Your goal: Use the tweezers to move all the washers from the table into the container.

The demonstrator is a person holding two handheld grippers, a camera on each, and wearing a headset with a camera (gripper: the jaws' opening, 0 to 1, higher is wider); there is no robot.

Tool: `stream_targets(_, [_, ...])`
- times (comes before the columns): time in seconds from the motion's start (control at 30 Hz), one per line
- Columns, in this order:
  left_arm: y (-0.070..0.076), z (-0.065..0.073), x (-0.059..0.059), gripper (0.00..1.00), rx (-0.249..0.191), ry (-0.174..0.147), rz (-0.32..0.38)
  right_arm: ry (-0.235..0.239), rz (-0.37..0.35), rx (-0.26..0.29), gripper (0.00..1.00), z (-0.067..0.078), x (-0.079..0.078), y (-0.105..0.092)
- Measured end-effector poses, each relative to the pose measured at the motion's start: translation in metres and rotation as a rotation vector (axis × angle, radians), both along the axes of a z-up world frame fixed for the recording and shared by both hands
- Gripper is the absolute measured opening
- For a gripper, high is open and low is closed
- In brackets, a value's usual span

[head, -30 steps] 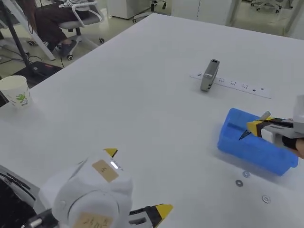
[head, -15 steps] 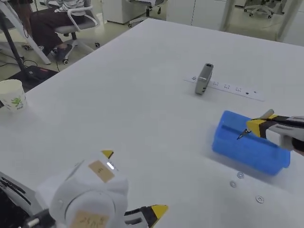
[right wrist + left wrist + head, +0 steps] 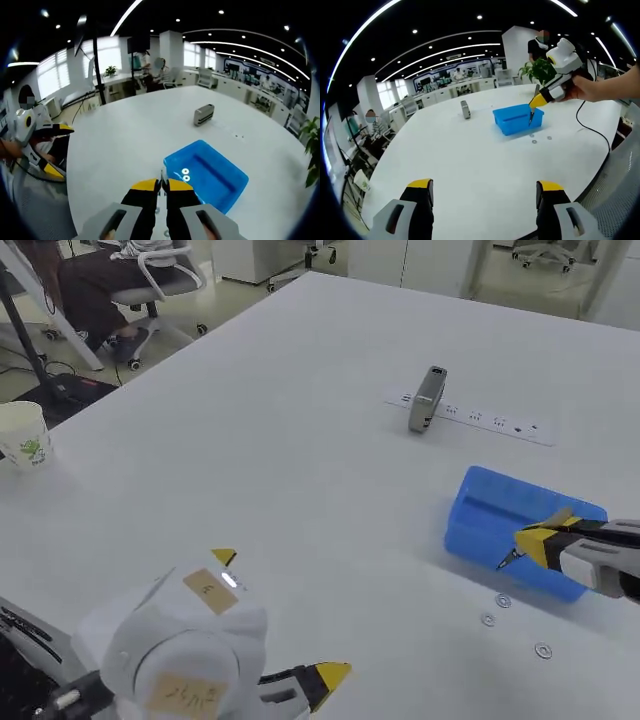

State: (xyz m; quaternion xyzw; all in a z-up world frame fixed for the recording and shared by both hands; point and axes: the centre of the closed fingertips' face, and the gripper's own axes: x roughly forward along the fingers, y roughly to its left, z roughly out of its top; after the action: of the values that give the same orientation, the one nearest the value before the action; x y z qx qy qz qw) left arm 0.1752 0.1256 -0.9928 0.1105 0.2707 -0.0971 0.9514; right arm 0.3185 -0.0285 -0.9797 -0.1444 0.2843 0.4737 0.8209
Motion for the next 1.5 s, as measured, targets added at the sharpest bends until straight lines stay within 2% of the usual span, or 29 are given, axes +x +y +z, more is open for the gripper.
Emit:
stream_targets(0.2, [0.0, 0.0, 0.0, 0.86, 0.002, 0.002, -0.001, 0.036, 0.009, -0.039, 0.02, -0.021, -0.01, -0.004])
stream_targets(0.47, [0.0, -0.001, 0.0, 0.86, 0.003, 0.003, -0.002, 0.05, 0.007, -0.068, 0.02, -0.035, -0.011, -0.008])
stream_targets(0.63, [0.0, -0.001, -0.001, 0.86, 0.004, 0.007, -0.002, 0.056, 0.013, -0.072, 0.02, -0.038, -0.012, -0.007])
stream_targets(0.7, [0.0, -0.001, -0.001, 0.86, 0.004, 0.006, -0.002, 0.043, 0.024, -0.094, 0.02, -0.04, -0.013, -0.007])
stream_targets(0.83, [0.0, -0.001, -0.001, 0.86, 0.005, 0.008, -0.002, 0.028, 0.034, -0.099, 0.02, -0.039, -0.012, -0.006])
stream_targets(1.1, [-0.001, -0.002, -0.001, 0.85, 0.006, 0.009, -0.004, 0.022, 0.015, -0.074, 0.02, -0.039, -0.012, -0.007])
stream_targets(1.33, [-0.001, -0.002, -0.001, 0.85, 0.007, 0.01, -0.007, 0.037, -0.043, -0.006, 0.02, -0.038, -0.009, -0.005])
stream_targets(1.5, [0.0, -0.002, -0.001, 0.85, 0.01, 0.01, -0.002, 0.009, -0.055, -0.011, 0.02, -0.038, -0.009, -0.005])
